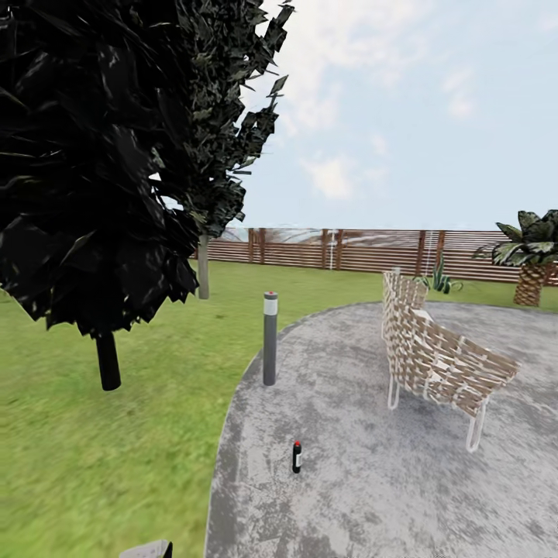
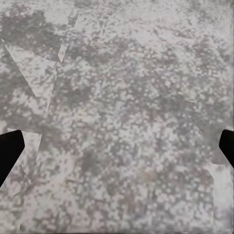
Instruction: In the garden, pick up the pesticide atomizer on the floor and spray pesticide onto both trees until each tree trunk is fully covered.
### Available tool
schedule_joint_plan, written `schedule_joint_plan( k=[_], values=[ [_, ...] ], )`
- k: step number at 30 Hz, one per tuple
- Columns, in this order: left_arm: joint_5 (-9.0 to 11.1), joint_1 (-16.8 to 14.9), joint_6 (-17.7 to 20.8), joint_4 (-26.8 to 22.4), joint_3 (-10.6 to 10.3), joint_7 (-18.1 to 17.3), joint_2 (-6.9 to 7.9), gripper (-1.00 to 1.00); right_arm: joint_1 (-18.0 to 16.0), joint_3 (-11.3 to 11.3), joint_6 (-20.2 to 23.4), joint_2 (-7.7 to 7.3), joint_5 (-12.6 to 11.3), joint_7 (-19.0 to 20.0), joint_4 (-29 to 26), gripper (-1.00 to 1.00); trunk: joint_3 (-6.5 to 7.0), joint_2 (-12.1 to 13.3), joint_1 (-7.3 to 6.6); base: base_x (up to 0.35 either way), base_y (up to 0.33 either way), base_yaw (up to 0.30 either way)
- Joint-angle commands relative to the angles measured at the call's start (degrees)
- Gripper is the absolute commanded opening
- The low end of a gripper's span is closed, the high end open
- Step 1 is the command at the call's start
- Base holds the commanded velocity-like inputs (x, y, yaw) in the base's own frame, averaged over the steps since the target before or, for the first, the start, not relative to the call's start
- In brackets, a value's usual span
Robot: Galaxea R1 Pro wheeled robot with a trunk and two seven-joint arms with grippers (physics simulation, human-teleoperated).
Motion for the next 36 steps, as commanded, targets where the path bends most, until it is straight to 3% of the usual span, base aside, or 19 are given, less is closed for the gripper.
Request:
schedule_joint_plan(
  k=[1,9,12,14,15,18,22,25,28,36],
  values=[
    [0.0,0.0,0.0,0.0,0.0,0.0,-0.01,1.0,0.0,0.0,0.0,0.0,0.0,0.0,0.0,1.0,0.0,0.0,0.0,0.0,0.0,-0.267],
    [-1.2,-0.2,0.3,-0.5,0.0,0.1,0.14,1.0,0.0,0.0,0.0,0.02,0.3,-0.2,-0.3,1.0,0.0,0.0,0.0,0.0,0.0,-0.163],
    [-2.6,-2.9,1.6,-1.4,0.0,0.2,0.2,1.0,0.0,0.1,0.4,-0.09,0.6,-0.4,-0.8,1.0,0.0,0.0,0.0,0.0,0.0,-0.019],
    [-5.6,-10.0,9.4,-1.8,0.0,0.2,-0.1,1.0,-0.1,0.2,1.3,-0.18,0.6,-0.3,-4.7,1.0,0.0,0.0,0.0,0.0,0.0,-0.005],
    [-7.0,-15.4,17.2,-2.1,-0.1,0.2,-1.14,1.0,-0.7,0.2,4.2,-0.24,0.7,-0.2,-6.8,1.0,0.0,0.0,0.0,0.0,0.0,-0.001],
    [-7.5,-21.8,21.1,-2.3,-0.1,0.3,-2.9,1.0,-1.8,0.2,12.8,-0.32,0.6,-0.1,-12.1,1.0,0.0,0.0,0.0,0.0,0.0,0.0],
    [-7.6,-27.9,23.0,-2.2,-0.1,0.3,-3.59,1.0,-3.2,0.2,24.8,-0.27,0.3,0.0,-22.6,1.0,0.0,0.0,0.0,0.0,0.0,0.0],
    [-7.7,-29.1,23.5,-2.2,-0.2,0.2,-3.68,1.0,-3.5,0.3,30.0,-0.22,0.3,0.0,-28.3,1.0,0.0,0.0,0.0,0.0,0.0,0.0],
    [-7.7,-29.4,23.6,-2.0,-0.3,0.1,-3.72,1.0,-3.6,0.5,32.1,-0.04,0.3,0.1,-33.1,1.0,0.0,0.0,0.0,0.0,0.0,0.0],
    [-7.8,-29.5,23.8,-2.2,-0.1,0.0,-2.98,1.0,-3.6,0.3,32.7,-0.07,0.2,0.1,-34.7,1.0,-0.43,0.0,0.0,0.0,0.0,0.0]
  ],
)
